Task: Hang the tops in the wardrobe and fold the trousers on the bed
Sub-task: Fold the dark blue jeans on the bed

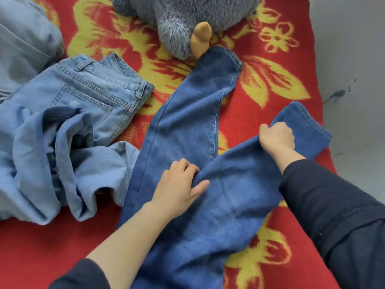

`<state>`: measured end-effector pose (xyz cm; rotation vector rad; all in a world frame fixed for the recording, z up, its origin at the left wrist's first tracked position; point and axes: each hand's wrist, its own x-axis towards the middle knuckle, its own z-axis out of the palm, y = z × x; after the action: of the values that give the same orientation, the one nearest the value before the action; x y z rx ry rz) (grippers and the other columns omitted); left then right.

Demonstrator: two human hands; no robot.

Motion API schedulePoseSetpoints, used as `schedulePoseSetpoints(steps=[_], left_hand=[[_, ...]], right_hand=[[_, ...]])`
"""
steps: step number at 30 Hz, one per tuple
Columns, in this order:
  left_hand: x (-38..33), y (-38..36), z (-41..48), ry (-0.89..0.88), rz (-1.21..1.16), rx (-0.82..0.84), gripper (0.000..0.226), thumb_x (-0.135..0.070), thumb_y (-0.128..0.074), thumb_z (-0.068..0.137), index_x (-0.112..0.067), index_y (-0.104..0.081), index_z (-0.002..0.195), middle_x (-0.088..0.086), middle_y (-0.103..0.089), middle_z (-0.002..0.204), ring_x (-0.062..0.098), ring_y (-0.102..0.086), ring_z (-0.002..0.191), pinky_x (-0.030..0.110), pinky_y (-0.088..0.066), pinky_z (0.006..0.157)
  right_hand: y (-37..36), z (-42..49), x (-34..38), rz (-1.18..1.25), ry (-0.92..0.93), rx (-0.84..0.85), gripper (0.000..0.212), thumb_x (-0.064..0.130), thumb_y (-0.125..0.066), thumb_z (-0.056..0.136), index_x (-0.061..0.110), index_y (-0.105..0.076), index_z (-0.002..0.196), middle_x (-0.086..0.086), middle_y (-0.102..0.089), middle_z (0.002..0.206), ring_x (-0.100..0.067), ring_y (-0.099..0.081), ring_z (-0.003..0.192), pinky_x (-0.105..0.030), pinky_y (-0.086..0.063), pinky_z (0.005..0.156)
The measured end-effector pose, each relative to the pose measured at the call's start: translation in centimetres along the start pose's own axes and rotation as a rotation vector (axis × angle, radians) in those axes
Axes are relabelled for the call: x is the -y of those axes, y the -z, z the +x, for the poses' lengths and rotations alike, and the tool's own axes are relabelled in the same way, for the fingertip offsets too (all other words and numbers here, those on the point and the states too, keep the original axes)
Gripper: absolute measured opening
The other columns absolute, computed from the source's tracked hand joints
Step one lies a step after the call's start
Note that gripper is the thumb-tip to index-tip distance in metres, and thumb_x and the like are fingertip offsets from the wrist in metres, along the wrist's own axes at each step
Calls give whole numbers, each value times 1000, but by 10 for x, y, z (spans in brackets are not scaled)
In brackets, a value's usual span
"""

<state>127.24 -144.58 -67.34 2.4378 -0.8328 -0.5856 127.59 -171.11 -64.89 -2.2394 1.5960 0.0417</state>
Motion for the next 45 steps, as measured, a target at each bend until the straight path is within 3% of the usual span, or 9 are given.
schedulePoseSetpoints(steps=[6,9,13,18,22,25,33,40,45], left_hand=[[-1,17,-9,114,-495,-186,26,-32,-57,93,-27,-47,69,-13,-48,57,8,-43,56,22,-31,54],[17,39,-6,267,-502,-421,22,-28,-56,94,-27,-50,73,-13,-52,59,5,-49,61,21,-31,56],[55,52,9,569,-552,-339,28,-27,-56,93,-17,-58,119,-7,-57,82,26,-60,96,31,-43,81],[54,51,-16,404,-478,-193,59,-13,-58,88,-27,-35,141,-9,-57,103,17,-57,93,30,-46,83],[54,51,-35,270,-403,-284,41,0,-51,88,-24,-52,121,-5,-57,105,16,-52,85,21,-36,76],[53,51,-37,255,-395,-316,34,-5,-53,90,-17,-53,122,4,-58,118,21,-53,110,16,-31,85],[61,-2,-201,455,-427,-118,69,-16,-62,89,-17,-25,148,3,-43,145,21,-42,130,25,-32,102],[75,-35,-351,759,-404,-84,56,-34,-68,85,-19,-42,132,8,-50,123,28,-48,116,37,-39,91],[79,-40,-416,794,-508,163,34,-44,-57,91,-25,-46,117,-5,-63,107,25,-60,104,35,-44,82]], right_hand=[[34,-22,77,497,274,-329,39,21,-43,96,17,-27,60,-6,-45,69,-24,-41,76,-30,-22,66],[29,-33,138,469,475,-100,29,34,-43,98,16,-46,76,-4,-58,82,-25,-50,86,-32,-31,73],[-12,-56,155,184,497,308,27,44,-49,88,25,-56,105,-3,-60,119,-28,-51,121,-44,-39,103],[-41,-108,75,-33,518,343,50,35,-51,93,18,-43,140,-3,-40,146,-25,-32,135,-45,-30,103],[-47,-137,11,72,403,204,60,36,-62,88,9,-40,136,-12,-41,137,-30,-38,128,-43,-34,100],[-50,-162,-25,175,244,323,57,47,-67,77,8,-55,116,-9,-60,119,-30,-57,111,-35,-43,83],[-36,-254,-123,365,39,597,37,37,-75,77,12,-68,104,-2,-72,102,-18,-67,91,-36,-54,84],[-36,-372,-212,918,-415,678,54,37,-80,72,12,-67,118,-2,-73,109,-19,-68,103,-35,-52,89],[-35,-455,-256,693,-338,820,32,24,-80,75,17,-67,103,2,-73,105,-8,-69,88,-25,-53,72]])
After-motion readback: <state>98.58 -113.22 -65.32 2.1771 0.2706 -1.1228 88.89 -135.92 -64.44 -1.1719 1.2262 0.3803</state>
